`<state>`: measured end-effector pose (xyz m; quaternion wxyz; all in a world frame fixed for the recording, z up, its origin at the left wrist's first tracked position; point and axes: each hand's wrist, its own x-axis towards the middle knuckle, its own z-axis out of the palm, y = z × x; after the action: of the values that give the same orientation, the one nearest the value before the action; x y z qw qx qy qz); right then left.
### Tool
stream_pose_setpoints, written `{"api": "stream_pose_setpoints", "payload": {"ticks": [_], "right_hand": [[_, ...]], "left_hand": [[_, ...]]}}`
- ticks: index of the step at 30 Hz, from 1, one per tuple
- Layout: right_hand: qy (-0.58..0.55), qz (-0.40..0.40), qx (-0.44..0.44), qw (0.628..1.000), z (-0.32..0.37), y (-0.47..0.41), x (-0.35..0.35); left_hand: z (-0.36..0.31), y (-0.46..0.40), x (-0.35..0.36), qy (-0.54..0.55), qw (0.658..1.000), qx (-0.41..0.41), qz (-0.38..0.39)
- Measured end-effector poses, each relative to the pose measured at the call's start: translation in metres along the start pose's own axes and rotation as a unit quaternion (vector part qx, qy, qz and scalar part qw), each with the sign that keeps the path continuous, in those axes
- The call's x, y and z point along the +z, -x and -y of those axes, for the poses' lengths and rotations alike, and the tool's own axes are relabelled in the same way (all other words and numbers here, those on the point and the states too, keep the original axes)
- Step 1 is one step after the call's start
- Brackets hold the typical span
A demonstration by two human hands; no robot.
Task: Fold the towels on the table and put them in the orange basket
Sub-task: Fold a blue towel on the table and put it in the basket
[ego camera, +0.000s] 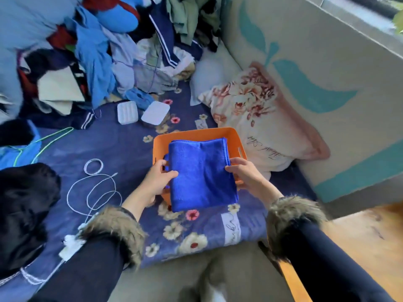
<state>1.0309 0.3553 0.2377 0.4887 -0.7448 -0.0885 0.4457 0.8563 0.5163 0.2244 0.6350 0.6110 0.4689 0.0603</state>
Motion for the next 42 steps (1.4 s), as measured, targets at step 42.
{"api": "stream_pose_setpoints", "payload": {"ticks": [42], "right_hand": [[0.145,0.049,0.150,0.977,-0.101,-0.322,0.089]], "left_hand": [[0.115,-0.280,0.029,-0.351,0.919,-0.087,-0.159]]}}
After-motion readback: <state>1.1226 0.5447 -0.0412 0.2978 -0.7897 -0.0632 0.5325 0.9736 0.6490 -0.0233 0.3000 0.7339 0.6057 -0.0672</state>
